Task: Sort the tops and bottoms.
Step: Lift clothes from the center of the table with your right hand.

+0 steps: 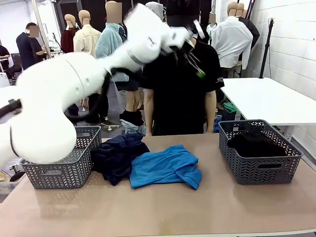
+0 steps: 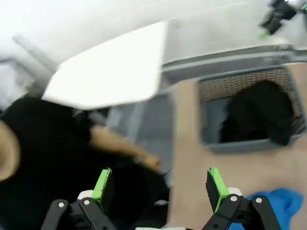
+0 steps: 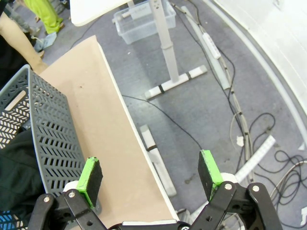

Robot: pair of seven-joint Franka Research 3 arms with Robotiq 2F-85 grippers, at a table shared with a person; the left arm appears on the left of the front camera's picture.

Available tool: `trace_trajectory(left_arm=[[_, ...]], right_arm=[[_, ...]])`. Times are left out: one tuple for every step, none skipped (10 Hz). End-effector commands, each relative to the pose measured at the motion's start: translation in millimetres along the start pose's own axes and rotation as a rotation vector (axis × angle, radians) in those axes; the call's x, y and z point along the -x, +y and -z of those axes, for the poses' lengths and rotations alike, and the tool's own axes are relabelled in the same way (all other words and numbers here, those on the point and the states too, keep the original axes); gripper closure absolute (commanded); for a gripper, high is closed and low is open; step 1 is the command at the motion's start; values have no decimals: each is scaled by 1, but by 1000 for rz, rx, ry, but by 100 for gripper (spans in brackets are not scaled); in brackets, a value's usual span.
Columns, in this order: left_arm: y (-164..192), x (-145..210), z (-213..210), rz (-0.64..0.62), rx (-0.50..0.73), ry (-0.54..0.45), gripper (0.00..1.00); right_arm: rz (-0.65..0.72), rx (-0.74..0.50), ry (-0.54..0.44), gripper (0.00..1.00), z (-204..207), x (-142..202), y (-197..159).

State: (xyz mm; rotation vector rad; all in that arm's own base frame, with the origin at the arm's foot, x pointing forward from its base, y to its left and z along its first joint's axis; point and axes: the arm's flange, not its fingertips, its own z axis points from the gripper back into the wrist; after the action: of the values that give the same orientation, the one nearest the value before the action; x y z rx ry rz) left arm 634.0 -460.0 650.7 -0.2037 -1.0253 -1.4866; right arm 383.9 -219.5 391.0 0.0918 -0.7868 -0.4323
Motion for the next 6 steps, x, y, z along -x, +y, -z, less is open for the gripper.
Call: trace_trajectory(left_arm=[[-130, 83, -126, -133, -292, 297, 0], [-144, 105, -152, -228, -367, 328, 0], [-171, 135, -186, -342, -462, 341, 0], [-195, 162, -210, -455, -551, 371, 0], [-224, 192, -235, -588, -658, 338, 0], [-249, 221, -250, -697, -711, 356, 0]], right_arm=[[6, 4, 9, 0, -2, 0, 3], [6, 4, 9, 0, -2, 0, 3], [6, 4, 9, 0, -2, 0, 3], [6, 4, 9, 0, -2, 0, 3], [6, 4, 9, 0, -2, 0, 3], [6, 4, 9, 0, -2, 0, 3]])
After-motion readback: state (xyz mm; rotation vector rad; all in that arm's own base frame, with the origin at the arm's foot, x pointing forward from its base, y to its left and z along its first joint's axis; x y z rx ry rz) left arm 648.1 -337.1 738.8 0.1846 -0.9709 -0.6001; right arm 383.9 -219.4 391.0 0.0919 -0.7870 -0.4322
